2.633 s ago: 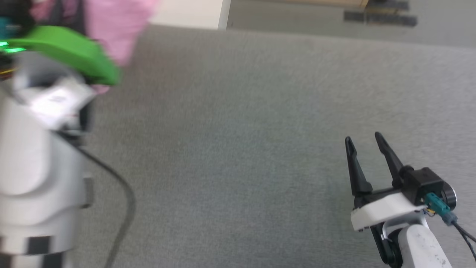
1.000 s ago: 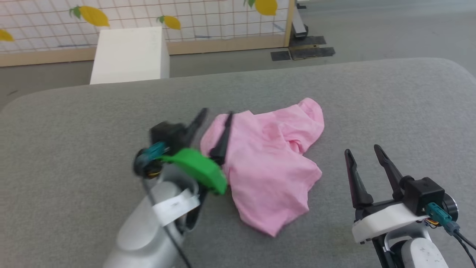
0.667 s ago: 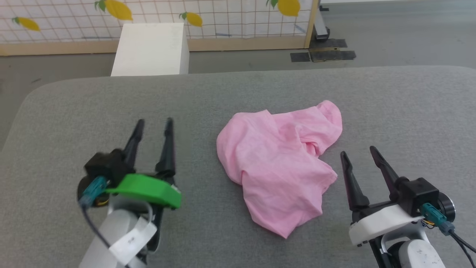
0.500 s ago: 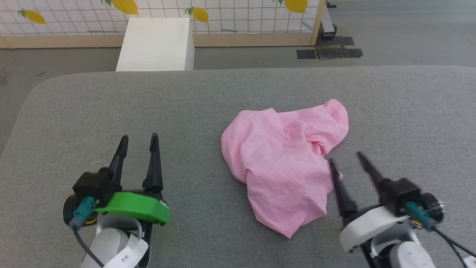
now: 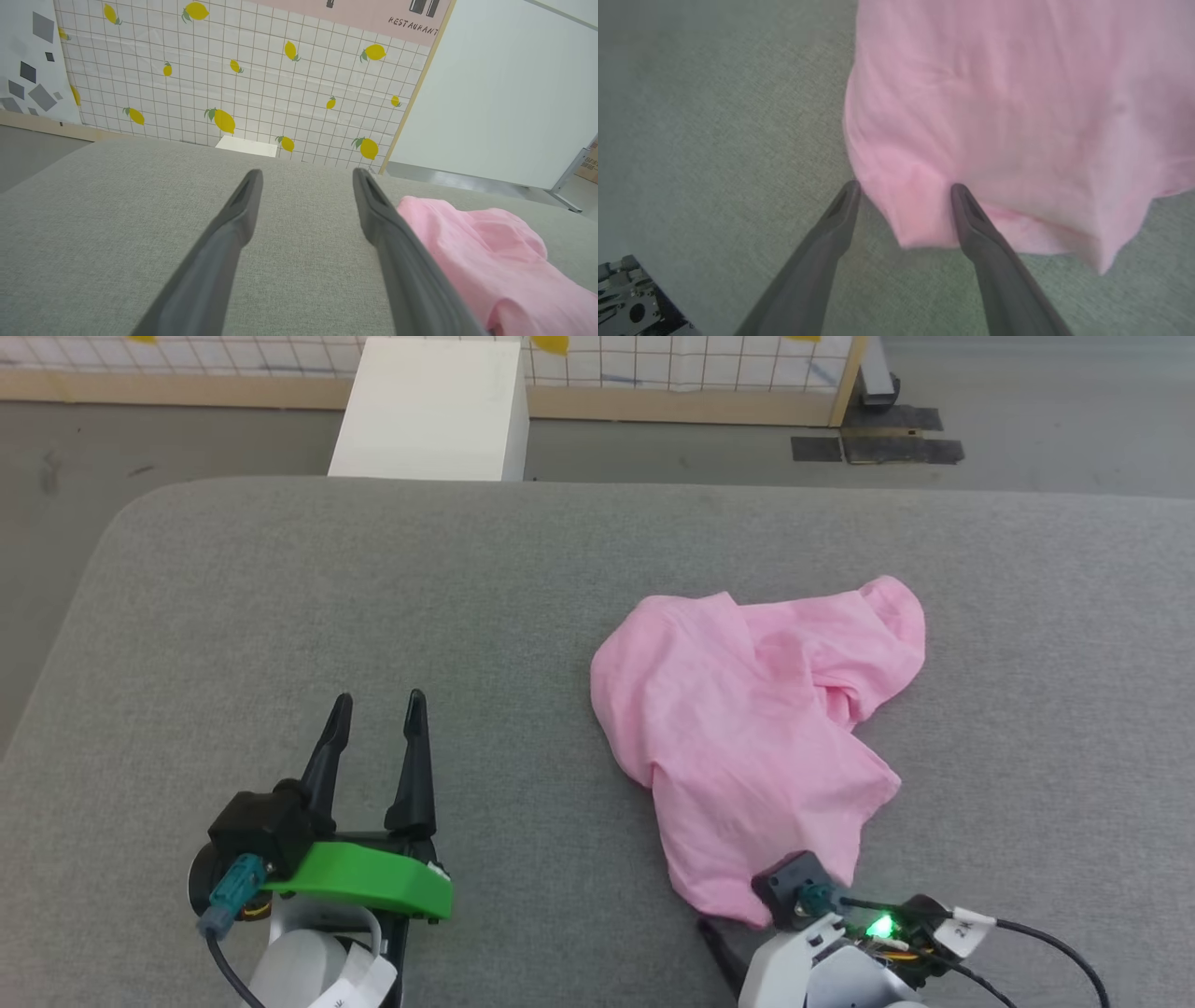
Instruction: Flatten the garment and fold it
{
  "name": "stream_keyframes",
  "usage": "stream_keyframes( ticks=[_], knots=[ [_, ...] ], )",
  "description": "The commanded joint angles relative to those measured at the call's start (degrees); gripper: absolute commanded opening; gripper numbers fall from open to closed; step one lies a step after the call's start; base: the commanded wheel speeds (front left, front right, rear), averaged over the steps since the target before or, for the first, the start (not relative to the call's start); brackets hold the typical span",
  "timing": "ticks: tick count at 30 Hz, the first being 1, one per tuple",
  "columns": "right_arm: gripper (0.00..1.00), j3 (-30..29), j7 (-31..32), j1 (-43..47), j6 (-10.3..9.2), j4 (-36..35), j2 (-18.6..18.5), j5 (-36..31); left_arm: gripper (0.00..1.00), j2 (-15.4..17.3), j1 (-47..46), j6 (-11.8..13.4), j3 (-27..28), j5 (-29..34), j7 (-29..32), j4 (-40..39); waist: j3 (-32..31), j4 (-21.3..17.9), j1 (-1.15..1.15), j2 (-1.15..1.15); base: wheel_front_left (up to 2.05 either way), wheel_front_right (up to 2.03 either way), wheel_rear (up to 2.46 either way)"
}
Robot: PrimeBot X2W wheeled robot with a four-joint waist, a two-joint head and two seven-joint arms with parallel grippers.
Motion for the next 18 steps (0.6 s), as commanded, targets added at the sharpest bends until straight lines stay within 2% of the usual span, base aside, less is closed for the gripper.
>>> stream_keyframes(
  ticks=[1, 4, 6, 10, 18],
  knots=[
    [1.0, 0.1, 1.7, -0.9, -0.09, 0.9, -0.1, -0.5, 1.0, -0.4, -0.2, -0.6, 0.4, 1.1, -0.3, 0.2, 1.1, 1.0, 0.0, 0.0, 0.0, 0.0, 0.0],
    [1.0, 0.1, 5.7, -1.2, -0.09, 2.5, -0.2, -1.3, 1.0, -0.9, -0.5, -1.2, 0.9, 1.6, -0.3, 0.4, 1.7, 1.5, 0.0, 0.0, 0.0, 0.0, 0.0],
    [0.0, -0.5, 7.0, -1.4, -0.09, 2.6, -0.2, -1.7, 1.0, -1.2, -0.6, -1.5, 1.3, 1.8, -0.3, 0.6, 1.9, 1.7, 0.0, 0.0, 0.0, 0.0, 0.0],
    [0.0, -5.9, 6.4, -1.0, -0.09, 0.4, -0.1, -2.3, 1.0, -1.6, -0.6, -1.9, 2.1, 2.3, -0.3, 0.9, 1.8, 1.7, 0.0, 0.0, 0.0, 0.0, 0.0],
    [0.0, -27.7, 3.9, 2.7, -0.09, -9.3, 0.0, -3.4, 1.0, -2.1, 0.3, -2.6, 2.9, 2.8, -0.3, 1.8, -0.3, 0.2, 0.0, 0.0, 0.0, 0.0, 0.0]
  ],
)
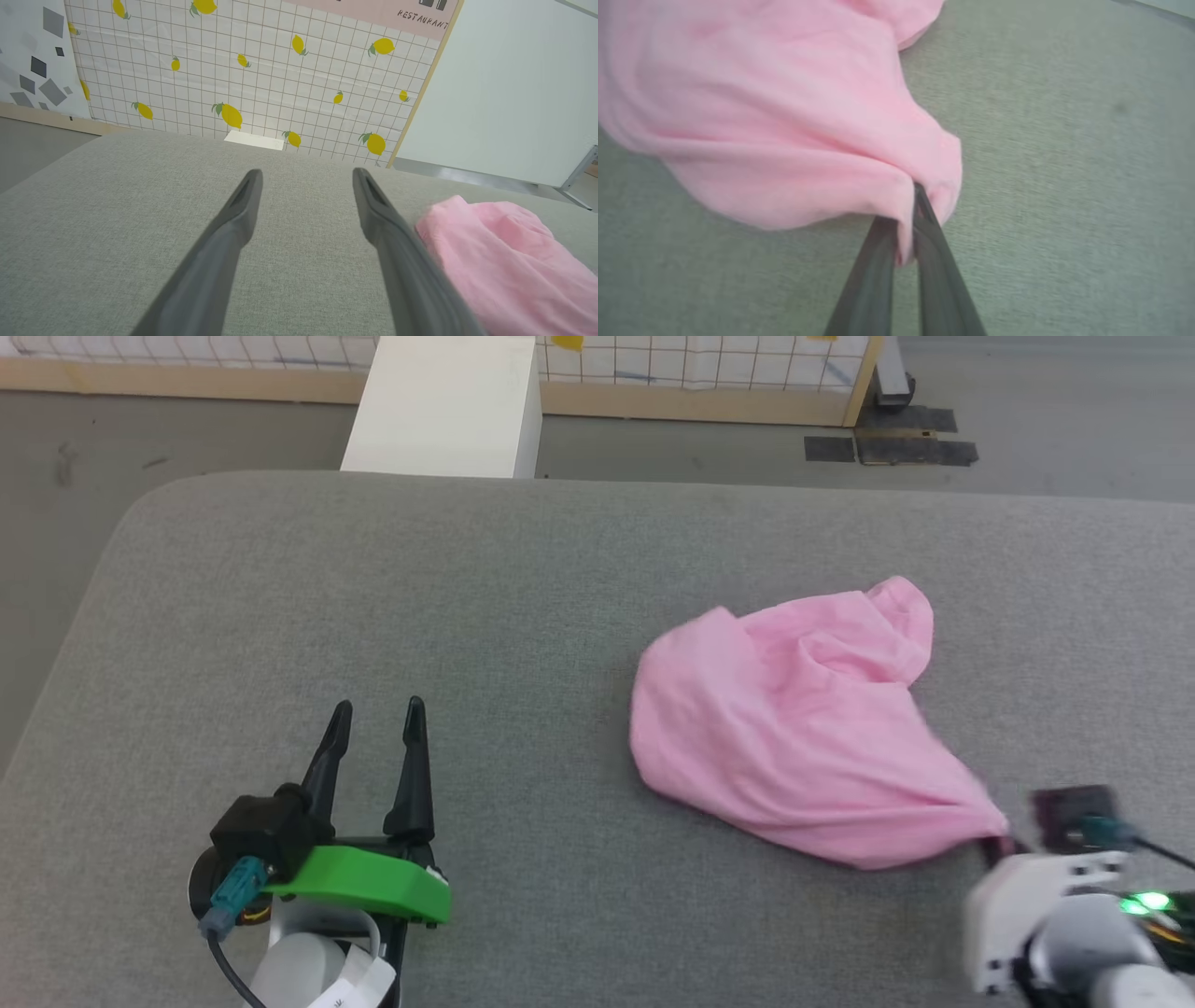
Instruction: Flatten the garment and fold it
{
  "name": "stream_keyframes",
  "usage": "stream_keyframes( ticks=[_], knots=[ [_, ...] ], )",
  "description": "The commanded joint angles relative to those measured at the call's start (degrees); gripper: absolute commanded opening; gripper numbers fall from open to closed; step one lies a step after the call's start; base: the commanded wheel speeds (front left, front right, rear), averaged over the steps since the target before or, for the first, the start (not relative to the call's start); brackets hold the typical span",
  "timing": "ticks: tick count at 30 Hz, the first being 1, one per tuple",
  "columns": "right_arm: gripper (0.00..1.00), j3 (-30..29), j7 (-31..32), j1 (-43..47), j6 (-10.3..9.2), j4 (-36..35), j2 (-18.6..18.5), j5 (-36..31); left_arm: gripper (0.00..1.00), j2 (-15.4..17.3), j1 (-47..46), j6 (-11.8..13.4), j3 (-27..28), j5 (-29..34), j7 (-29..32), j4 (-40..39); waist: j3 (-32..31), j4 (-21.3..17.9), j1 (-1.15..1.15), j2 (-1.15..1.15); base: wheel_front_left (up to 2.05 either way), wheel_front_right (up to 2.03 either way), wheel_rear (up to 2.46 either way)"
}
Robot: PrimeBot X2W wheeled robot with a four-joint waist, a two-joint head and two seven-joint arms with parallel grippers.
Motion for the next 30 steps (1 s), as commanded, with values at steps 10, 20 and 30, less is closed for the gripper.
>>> stream_keyframes(
  ticks=[10, 20, 30],
  knots=[
    [1.0, -12.4, -6.2, 0.4, -0.11, 1.1, 0.0, 1.9, 1.0, -0.4, 0.7, -1.2, -0.5, 0.5, -0.3, 2.1, -2.0, -2.8, 0.0, 0.0, 0.0, 0.0, 0.0],
    [1.0, -8.0, -24.6, 0.6, -0.11, -6.2, 0.0, 7.2, 1.0, -0.5, 0.2, -2.3, -6.1, -1.3, -0.3, 4.0, -3.1, -4.0, 0.0, 0.0, 0.0, 0.0, 0.0],
    [1.0, -1.8, -26.8, -0.4, -0.11, -3.7, 0.0, 8.2, 1.0, -0.5, -7.2, -2.1, -25.6, -13.7, 6.1, 11.7, -2.0, -4.9, 0.0, 0.0, 0.0, 0.0, 0.0]
  ],
)
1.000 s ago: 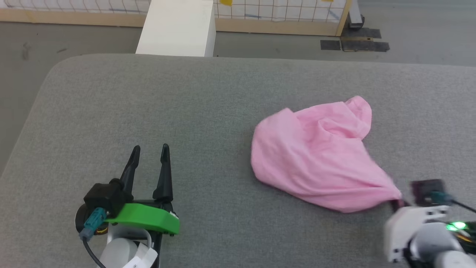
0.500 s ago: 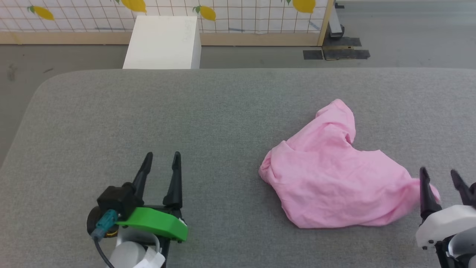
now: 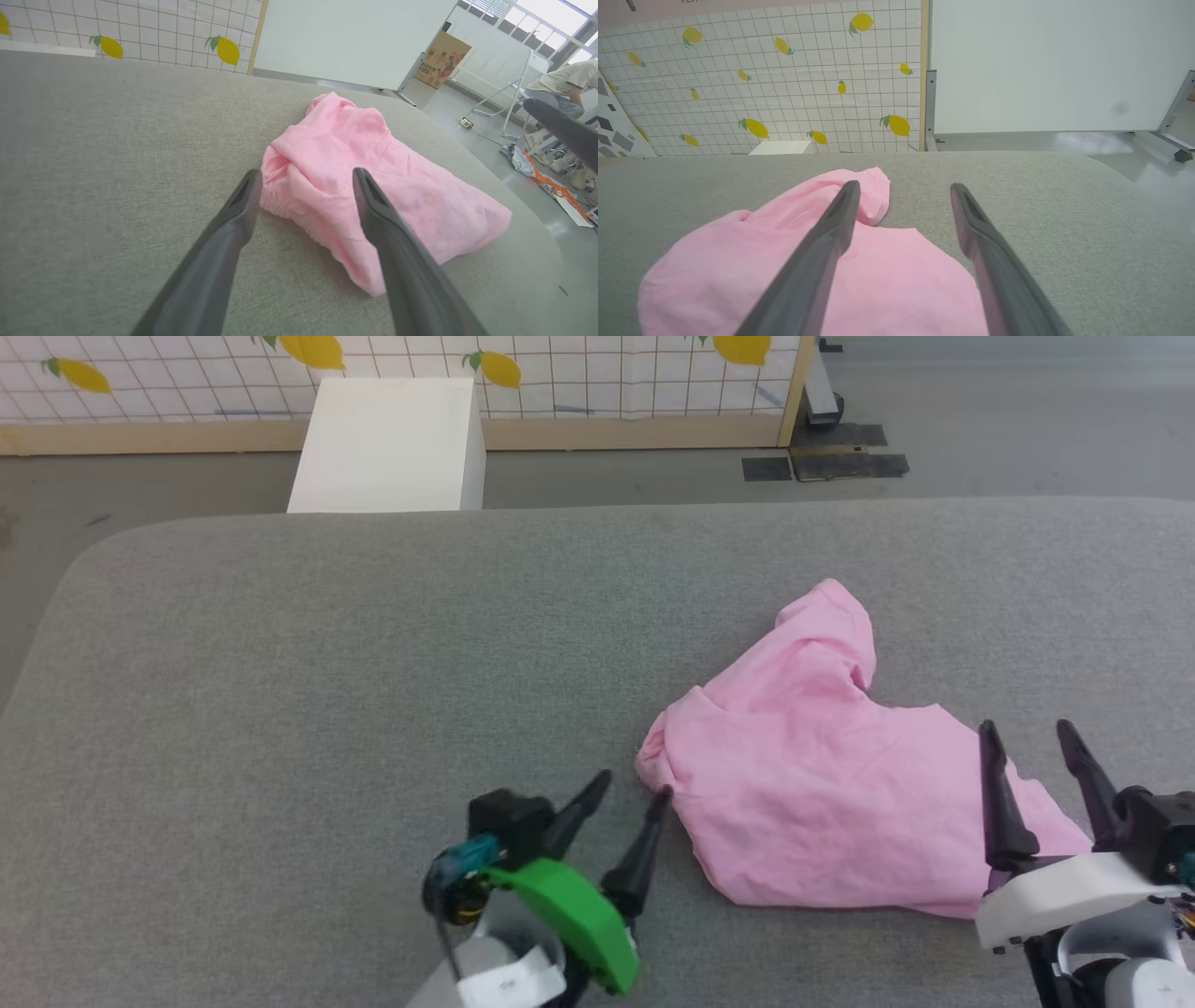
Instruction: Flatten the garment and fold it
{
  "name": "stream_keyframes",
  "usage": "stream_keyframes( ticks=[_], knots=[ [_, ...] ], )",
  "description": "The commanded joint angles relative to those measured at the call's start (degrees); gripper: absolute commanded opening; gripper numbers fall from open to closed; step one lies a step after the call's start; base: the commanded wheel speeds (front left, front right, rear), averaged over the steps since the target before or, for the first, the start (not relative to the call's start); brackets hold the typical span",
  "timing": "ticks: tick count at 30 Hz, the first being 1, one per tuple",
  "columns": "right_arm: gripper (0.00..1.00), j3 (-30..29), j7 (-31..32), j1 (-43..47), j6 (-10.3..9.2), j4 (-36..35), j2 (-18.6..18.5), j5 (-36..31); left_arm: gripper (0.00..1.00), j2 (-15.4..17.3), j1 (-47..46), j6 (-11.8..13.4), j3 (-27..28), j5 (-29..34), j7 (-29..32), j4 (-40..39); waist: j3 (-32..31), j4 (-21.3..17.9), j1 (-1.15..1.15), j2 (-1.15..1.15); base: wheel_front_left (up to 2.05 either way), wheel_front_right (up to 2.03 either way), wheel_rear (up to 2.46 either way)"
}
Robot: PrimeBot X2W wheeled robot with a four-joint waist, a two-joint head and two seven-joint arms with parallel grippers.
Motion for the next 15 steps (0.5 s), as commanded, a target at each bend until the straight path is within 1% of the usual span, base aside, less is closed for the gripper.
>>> stream_keyframes(
  ticks=[1, 2, 7, 10, 13, 14, 15],
  knots=[
    [1.0, 0.5, -0.5, -0.8, -0.1, 0.3, 0.0, 0.4, 1.0, 0.0, -2.0, 0.7, -1.4, -1.8, 1.2, 1.0, 0.5, -0.4, 0.0, 0.0, 0.0, 0.0, 0.0],
    [1.0, 1.1, -0.6, -1.1, -0.1, 0.6, 0.0, 0.6, 1.0, 0.0, -3.1, 1.3, -2.9, -4.1, 2.9, 2.1, 0.8, -0.7, 0.0, 0.0, 0.0, 0.0, 0.0],
    [1.0, 2.6, -1.2, -2.0, -0.1, 1.6, 0.0, 0.9, 1.0, 0.0, -8.2, 4.2, -8.8, -10.9, 10.5, 6.5, 1.8, -2.2, 0.0, 0.0, 0.0, 0.0, 0.0],
    [1.0, 2.9, -1.5, -2.3, -0.1, 2.2, 0.0, 1.0, 1.0, 0.0, -10.3, 5.5, -10.8, -14.3, 13.3, 8.0, 2.3, -2.7, 0.0, 0.0, 0.0, 0.0, 0.0],
    [1.0, 3.0, -1.8, -2.5, -0.1, 2.7, 0.0, 1.3, 1.0, 0.0, -12.2, 7.0, -12.6, -16.0, 15.3, 9.6, 2.6, -3.1, 0.0, 0.0, 0.0, 0.0, 0.0],
    [1.0, 3.1, -1.9, -2.5, -0.1, 2.8, 0.0, 1.4, 0.79, 0.0, -12.7, 7.1, -12.9, -16.4, 15.3, 9.9, 2.6, -3.2, 0.0, 0.0, 0.0, 0.0, 0.0],
    [1.0, 3.1, -2.1, -2.5, -0.1, 2.9, 0.0, 1.4, 0.0, 0.0, -13.2, 7.4, -13.1, -16.7, 14.9, 10.1, 2.7, -3.2, 0.0, 0.0, 0.0, 0.0, 0.0]
  ],
)
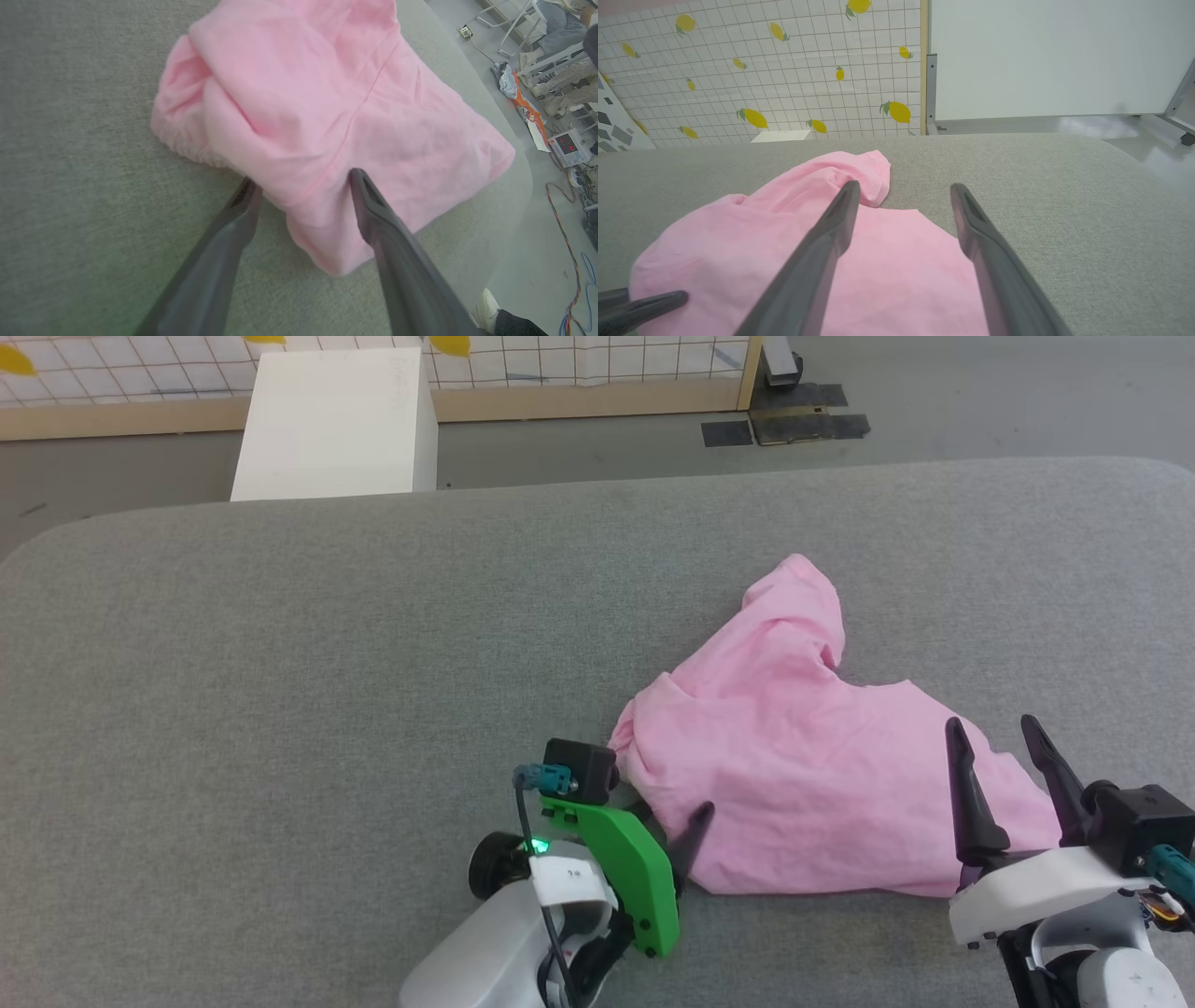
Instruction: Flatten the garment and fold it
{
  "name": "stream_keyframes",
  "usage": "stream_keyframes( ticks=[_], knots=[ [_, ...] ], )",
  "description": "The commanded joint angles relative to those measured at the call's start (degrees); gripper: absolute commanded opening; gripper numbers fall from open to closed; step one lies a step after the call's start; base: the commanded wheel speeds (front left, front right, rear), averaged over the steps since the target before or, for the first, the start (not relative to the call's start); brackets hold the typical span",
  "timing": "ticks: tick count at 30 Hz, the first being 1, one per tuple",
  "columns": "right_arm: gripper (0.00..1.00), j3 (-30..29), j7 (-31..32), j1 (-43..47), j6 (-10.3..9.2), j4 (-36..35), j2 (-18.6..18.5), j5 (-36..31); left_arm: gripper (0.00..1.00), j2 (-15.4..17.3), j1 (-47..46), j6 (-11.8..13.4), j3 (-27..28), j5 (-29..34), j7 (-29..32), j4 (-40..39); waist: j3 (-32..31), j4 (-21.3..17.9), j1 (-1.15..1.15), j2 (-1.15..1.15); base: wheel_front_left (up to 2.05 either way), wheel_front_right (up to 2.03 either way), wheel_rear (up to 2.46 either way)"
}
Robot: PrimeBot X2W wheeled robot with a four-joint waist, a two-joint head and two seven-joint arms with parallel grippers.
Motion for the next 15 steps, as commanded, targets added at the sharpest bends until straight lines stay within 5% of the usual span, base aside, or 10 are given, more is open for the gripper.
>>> stream_keyframes(
  ticks=[1, 7, 15],
  knots=[
    [1.0, 0.1, -0.6, -1.1, -0.1, 0.2, 0.0, 0.4, 0.0, 0.1, -1.4, 0.5, 0.0, -0.4, -0.5, 0.4, 0.1, -0.1, 0.0, 0.0, 0.0, 0.0, 0.0],
    [1.0, -0.6, -1.0, -1.2, -0.1, 0.8, 0.0, 0.7, 0.0, 3.7, -0.7, 3.5, 3.1, -0.3, -2.9, -1.1, -0.2, 0.8, 0.0, 0.0, 0.0, 0.0, 0.0],
    [1.0, -1.0, -1.1, -0.7, -0.1, 1.1, 0.0, 0.8, 0.0, 17.3, 5.5, 12.3, 9.6, 0.3, -0.7, -14.5, -1.0, 3.6, 0.0, 0.0, 0.0, 0.0, 0.0]
  ],
)
